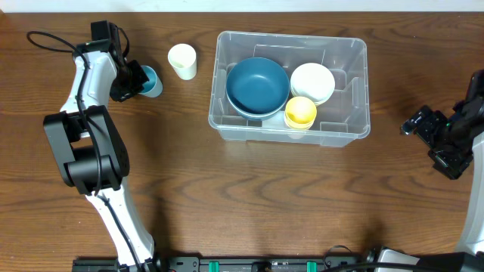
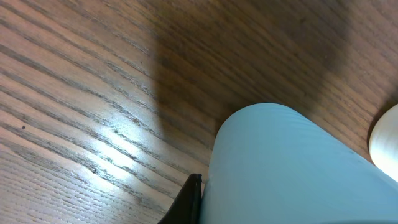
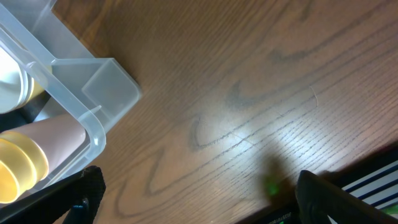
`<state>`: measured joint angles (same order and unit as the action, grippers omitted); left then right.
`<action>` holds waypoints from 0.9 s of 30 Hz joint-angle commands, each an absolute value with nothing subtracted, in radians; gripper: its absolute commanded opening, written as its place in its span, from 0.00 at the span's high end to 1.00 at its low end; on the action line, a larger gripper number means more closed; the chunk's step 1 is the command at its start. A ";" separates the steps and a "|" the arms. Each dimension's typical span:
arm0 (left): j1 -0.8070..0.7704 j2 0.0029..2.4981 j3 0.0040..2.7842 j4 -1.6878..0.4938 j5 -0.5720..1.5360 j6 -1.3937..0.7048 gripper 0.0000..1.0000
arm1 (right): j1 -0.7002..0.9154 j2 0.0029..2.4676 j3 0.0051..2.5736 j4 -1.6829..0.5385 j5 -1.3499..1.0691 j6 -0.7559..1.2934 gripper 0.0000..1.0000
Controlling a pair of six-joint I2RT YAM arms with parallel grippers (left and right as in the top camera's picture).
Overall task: Pack container
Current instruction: 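Grasp the light-blue cup with the left gripper and lift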
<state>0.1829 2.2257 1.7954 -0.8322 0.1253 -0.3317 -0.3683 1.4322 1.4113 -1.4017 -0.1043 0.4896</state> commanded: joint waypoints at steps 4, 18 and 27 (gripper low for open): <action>0.184 2.157 1.792 -0.849 0.124 -0.322 0.94 | -0.374 1.421 1.411 -1.402 -0.105 0.500 0.01; 0.143 1.612 1.792 -0.897 0.186 -0.331 0.94 | -0.374 1.421 1.411 -1.402 -0.105 0.500 0.01; -0.139 1.375 1.792 -0.919 0.205 -0.332 0.94 | -0.374 1.421 1.411 -1.402 -0.105 0.500 0.01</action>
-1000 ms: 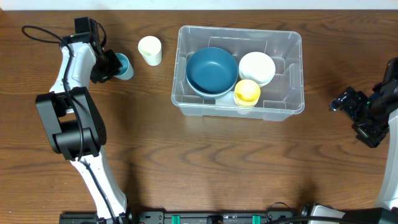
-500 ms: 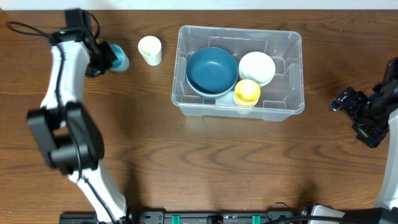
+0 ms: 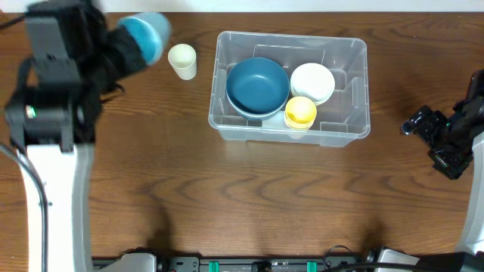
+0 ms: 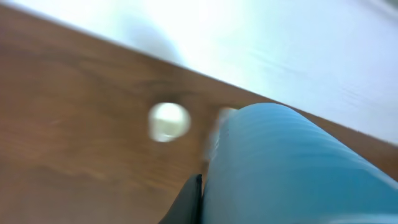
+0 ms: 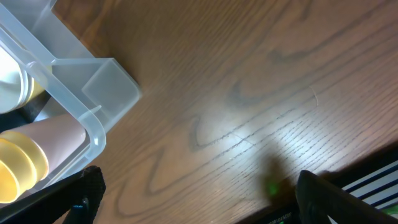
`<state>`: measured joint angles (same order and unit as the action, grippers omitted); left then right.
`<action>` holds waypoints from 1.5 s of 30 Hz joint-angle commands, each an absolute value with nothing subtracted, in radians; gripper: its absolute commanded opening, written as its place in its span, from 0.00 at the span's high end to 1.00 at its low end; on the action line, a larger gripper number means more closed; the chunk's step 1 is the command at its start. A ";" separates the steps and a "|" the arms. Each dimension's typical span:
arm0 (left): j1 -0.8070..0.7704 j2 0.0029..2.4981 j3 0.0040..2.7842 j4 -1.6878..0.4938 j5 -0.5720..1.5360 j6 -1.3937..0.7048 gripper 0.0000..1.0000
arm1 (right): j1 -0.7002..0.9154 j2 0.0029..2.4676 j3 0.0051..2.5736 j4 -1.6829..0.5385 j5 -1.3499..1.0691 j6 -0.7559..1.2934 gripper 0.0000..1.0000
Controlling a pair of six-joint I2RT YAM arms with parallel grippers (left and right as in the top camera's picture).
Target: Pack container
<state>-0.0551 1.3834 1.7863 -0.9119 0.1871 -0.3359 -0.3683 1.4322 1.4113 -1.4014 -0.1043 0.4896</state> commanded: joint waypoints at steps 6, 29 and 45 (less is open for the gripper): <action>-0.348 1.419 1.792 -0.939 0.130 -0.329 0.94 | -0.374 1.421 1.411 -1.402 -0.105 0.500 0.01; -0.573 1.800 1.792 -1.044 0.059 -0.318 0.94 | -0.374 1.421 1.411 -1.402 -0.105 0.500 0.01; -0.572 1.876 1.792 -1.078 0.006 -0.318 0.94 | -0.374 1.421 1.411 -1.402 -0.105 0.500 0.01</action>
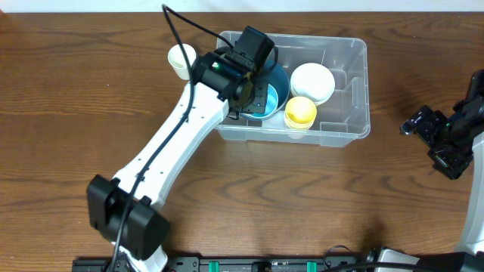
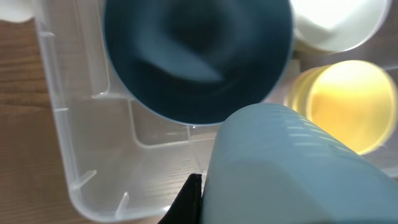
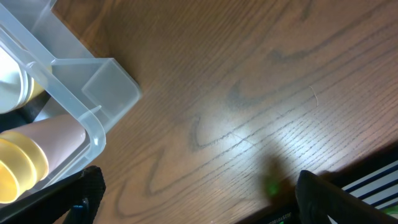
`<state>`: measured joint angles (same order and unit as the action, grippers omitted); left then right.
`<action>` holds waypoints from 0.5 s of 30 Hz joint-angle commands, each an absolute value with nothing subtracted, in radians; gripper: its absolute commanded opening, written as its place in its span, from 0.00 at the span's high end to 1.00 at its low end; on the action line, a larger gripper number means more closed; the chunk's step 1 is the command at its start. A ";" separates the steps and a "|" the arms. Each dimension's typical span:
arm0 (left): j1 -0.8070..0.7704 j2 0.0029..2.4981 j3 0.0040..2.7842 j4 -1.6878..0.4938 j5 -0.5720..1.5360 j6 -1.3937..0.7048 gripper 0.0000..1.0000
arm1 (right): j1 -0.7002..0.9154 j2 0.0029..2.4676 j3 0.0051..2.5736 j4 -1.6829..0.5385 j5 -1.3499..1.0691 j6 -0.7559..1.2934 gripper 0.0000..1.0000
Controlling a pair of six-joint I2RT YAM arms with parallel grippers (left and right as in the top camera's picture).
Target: Pack container
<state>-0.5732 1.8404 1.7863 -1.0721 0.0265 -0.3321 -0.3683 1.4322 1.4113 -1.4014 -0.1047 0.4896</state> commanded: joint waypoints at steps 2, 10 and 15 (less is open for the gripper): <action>-0.570 1.891 1.792 -1.077 0.006 -0.318 0.94 | -0.374 1.421 1.411 -1.402 -0.105 0.500 0.01; -0.545 1.919 1.792 -1.078 0.007 -0.318 0.94 | -0.374 1.421 1.411 -1.402 -0.105 0.500 0.01; -0.525 1.924 1.792 -1.100 0.007 -0.318 0.94 | -0.374 1.421 1.411 -1.402 -0.105 0.500 0.01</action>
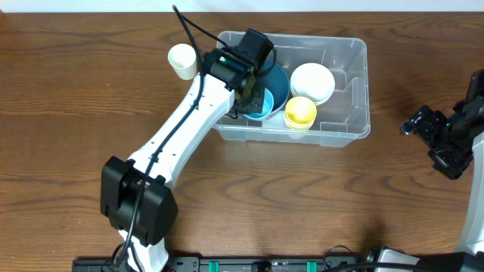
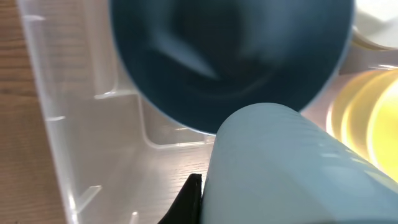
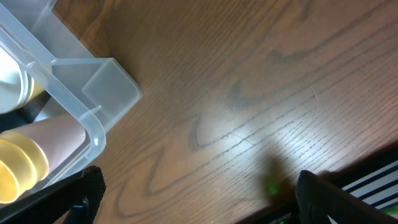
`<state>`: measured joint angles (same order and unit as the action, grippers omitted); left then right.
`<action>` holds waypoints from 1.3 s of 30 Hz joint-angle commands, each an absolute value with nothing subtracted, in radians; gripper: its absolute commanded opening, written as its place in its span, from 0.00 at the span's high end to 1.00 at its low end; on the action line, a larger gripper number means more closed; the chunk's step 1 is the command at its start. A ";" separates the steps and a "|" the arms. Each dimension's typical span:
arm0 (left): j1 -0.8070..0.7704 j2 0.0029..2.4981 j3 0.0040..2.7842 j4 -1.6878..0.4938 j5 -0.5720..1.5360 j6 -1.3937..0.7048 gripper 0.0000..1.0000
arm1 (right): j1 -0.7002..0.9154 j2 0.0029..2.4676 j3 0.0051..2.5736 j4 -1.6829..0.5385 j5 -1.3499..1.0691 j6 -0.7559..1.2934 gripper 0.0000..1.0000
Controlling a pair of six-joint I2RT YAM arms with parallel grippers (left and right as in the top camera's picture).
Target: Pack container
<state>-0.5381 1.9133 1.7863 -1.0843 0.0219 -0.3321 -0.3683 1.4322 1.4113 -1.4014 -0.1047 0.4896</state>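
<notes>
The clear plastic container [image 1: 355, 91] holds a dark blue bowl [image 1: 276, 79], a white bowl [image 1: 312, 81] and a yellow cup [image 1: 300, 112]. My left gripper [image 1: 255, 97] is inside the container's front left part, shut on a light blue cup [image 2: 292, 168]. The cup sits against the near rim of the dark blue bowl [image 2: 230, 56]. One black finger [image 2: 191, 202] shows beside the cup. A cream cup [image 1: 182, 60] stands on the table left of the container. My right gripper [image 3: 199, 205] is open over bare wood, far right.
The container's left wall [image 2: 56, 124] lies close beside the held cup. Its near right corner [image 3: 93, 93] shows in the right wrist view, with the yellow cup [image 3: 18, 168] behind the wall. A white strip borders the table's far edge [image 1: 378, 6].
The left gripper with the light blue cup has come a little lower and nearer the dark blue bowl inside the container. The right arm has not moved.
My left gripper was shut on the light blue cup on the table at the far left, near the cream cup. Then it held the cup high above the table. Later the cup was over the container's front left, and now sits lower beside the blue bowl.
</notes>
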 commanded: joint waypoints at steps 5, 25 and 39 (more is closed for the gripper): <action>-0.522 1.927 1.792 -1.117 0.007 -0.318 0.94 | -0.374 1.421 1.411 -1.402 -0.105 0.500 0.01; -0.520 2.025 1.792 -1.102 0.007 -0.318 0.94 | -0.374 1.421 1.411 -1.402 -0.105 0.500 0.01; -0.485 2.025 1.792 -1.060 0.007 -0.318 0.94 | -0.374 1.421 1.411 -1.402 -0.105 0.500 0.01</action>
